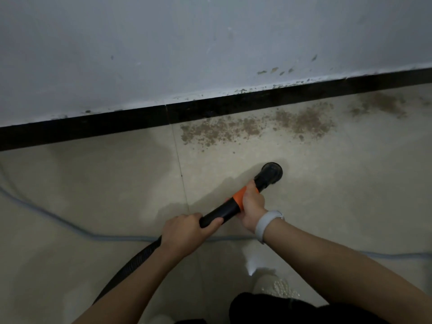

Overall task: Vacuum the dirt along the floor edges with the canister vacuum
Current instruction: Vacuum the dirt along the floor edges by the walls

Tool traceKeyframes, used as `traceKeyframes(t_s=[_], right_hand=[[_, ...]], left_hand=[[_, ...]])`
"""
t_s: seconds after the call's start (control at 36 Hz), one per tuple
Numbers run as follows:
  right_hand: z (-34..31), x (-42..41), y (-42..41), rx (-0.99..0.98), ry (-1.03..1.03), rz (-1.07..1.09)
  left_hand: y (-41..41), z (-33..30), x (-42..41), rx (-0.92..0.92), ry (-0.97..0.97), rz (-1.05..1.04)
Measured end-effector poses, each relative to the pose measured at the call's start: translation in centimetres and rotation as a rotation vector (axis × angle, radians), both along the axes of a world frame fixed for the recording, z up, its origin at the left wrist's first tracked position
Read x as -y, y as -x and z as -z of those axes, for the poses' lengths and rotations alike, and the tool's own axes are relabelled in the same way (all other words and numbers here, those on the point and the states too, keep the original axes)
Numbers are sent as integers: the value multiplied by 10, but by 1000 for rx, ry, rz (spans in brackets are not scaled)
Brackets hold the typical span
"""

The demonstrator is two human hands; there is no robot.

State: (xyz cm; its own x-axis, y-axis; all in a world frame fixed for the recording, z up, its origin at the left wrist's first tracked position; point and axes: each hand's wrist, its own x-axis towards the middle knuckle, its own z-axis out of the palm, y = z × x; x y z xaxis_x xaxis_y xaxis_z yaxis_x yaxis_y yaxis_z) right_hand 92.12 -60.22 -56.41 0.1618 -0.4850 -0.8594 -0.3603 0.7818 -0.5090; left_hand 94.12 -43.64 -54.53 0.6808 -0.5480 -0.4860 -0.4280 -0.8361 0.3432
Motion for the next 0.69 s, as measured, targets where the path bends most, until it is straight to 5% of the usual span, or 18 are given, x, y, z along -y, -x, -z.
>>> traceKeyframes(t_s=[0.47,0.69], right_hand=[[-1,-25,-64,75,-102,-409],[-10,-66,-83,33,15,-568]], left_hand=[[-28,9,-32,62,-23,-286],[-30,15,-63,0,10,-468]])
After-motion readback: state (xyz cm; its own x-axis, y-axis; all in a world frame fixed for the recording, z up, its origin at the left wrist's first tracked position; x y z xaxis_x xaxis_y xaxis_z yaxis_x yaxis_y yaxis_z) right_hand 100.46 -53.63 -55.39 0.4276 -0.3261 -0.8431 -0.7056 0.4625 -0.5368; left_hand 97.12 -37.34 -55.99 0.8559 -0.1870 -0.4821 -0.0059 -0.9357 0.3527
